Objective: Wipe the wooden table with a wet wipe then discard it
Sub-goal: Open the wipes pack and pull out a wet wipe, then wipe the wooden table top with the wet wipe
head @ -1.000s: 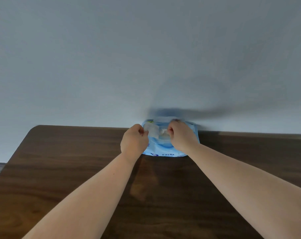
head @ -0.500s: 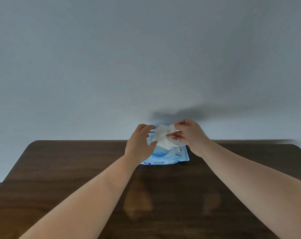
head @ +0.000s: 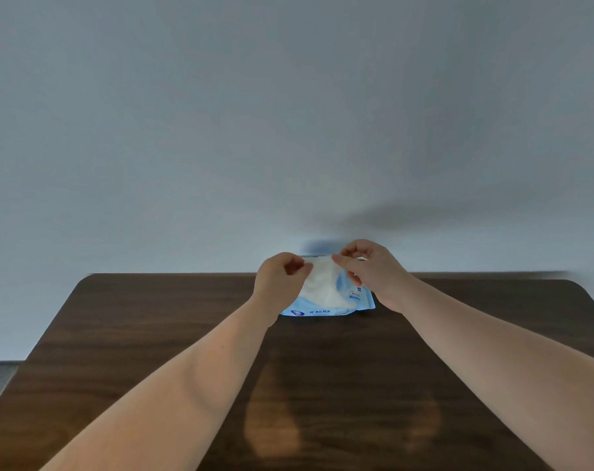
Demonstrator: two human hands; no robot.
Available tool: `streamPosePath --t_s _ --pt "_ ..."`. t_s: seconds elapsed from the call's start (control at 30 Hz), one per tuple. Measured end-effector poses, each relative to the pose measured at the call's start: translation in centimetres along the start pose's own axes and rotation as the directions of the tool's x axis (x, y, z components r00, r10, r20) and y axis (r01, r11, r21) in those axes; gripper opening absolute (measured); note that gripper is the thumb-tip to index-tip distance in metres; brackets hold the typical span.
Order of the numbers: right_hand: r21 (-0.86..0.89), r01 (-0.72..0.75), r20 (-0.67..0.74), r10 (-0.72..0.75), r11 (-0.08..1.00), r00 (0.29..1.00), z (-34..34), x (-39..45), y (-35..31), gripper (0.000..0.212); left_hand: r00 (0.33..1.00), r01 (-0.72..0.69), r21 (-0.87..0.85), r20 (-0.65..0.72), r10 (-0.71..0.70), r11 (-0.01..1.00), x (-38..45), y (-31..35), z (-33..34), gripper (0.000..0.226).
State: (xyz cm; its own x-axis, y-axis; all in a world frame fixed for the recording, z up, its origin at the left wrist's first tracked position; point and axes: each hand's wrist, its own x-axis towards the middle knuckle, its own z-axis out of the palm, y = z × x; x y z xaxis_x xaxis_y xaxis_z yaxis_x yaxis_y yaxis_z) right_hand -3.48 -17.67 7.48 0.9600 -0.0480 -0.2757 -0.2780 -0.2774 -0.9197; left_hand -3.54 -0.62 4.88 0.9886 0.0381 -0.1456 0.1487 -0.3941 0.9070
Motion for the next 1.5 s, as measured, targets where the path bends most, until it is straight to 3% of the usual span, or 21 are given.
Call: streamPosePath --t_s 0.1,0.2,0.37,0.43,0.6,0.73,0.8,0.9,0.97,1.03,1.17,1.3,1.4,1.5 --pt "-0.127 0.045 0.030 -0.042 0.991 0.999 -0.2 -0.5 -0.1 0.011 0.994 0.093 -0.120 -0.050 -0.100 0.988 -0.1 -0.5 -1.1 0.011" --pt "-0.142 0.069 0.086 -0.057 0.987 0.995 0.1 -1.0 -0.3 0.011 0.987 0.127 -0.173 -0.077 -0.142 0.977 -0.3 -0.9 -2.1 0.013" --pt "-0.120 0.056 0.197 -0.032 0.991 0.980 1.9 -1.4 -0.3 0.013 0.986 0.163 -0.246 0.026 -0.162 0.955 -1.1 -2.2 -4.0 0.025" --pt "-0.258 0.064 0.276 0.010 0.964 0.961 3.1 -1.8 0.0 0.013 0.978 0.210 -0.329 0.060 -0.201 0.921 -1.7 -2.9 -5.1 0.034" --pt "-0.503 0.058 0.449 0.204 0.862 0.870 7.5 -2.9 2.1 0.021 0.960 0.257 0.032 0.108 -0.259 0.966 -3.9 -6.5 -7.5 0.033" --pt "-0.773 0.273 0.358 0.038 0.572 0.933 11.1 -2.1 5.5 0.026 0.936 0.278 0.213 0.157 -0.314 0.937 -6.0 -10.0 -8.4 0.024" --pt "-0.791 0.344 0.389 -0.018 0.506 0.921 13.2 -2.3 7.1 0.022 0.939 0.262 0.237 0.161 -0.303 0.936 -7.1 -11.9 -8.9 0.022" --pt "-0.768 0.402 0.471 0.013 0.498 0.882 16.9 -2.8 8.7 0.025 0.944 0.239 0.255 0.164 -0.286 0.937 -8.3 -14.3 -9.6 0.020" --pt "-0.753 0.431 0.525 0.059 0.497 0.849 19.5 -3.0 9.9 0.040 0.951 0.212 0.302 0.153 -0.267 0.929 -8.8 -15.8 -10.3 0.020" --pt "-0.769 0.485 0.566 0.089 0.416 0.820 21.9 -3.1 11.2 0.054 0.965 0.185 0.363 0.107 -0.238 0.913 -9.1 -17.2 -11.3 0.025" --pt "-0.792 0.529 0.571 0.064 0.305 0.819 25.4 -2.8 12.4 0.062 0.971 0.201 0.568 -0.010 -0.237 0.798 -9.6 -20.3 -14.3 0.057" --pt "-0.777 0.572 0.603 0.047 0.263 0.796 28.9 -2.3 11.5 0.062 0.922 0.265 0.786 -0.037 -0.385 0.559 -11.1 -23.3 -18.0 0.089" --pt "-0.760 0.597 0.627 0.051 0.256 0.777 32.2 -1.6 10.7 0.062 0.856 0.354 0.851 -0.127 -0.501 0.388 -13.1 -25.8 -21.0 0.112" --pt "-0.730 0.640 0.666 0.040 0.240 0.745 36.0 -1.3 9.7 0.064 0.824 0.435 0.821 -0.198 -0.531 0.370 -14.4 -27.7 -22.7 0.129"
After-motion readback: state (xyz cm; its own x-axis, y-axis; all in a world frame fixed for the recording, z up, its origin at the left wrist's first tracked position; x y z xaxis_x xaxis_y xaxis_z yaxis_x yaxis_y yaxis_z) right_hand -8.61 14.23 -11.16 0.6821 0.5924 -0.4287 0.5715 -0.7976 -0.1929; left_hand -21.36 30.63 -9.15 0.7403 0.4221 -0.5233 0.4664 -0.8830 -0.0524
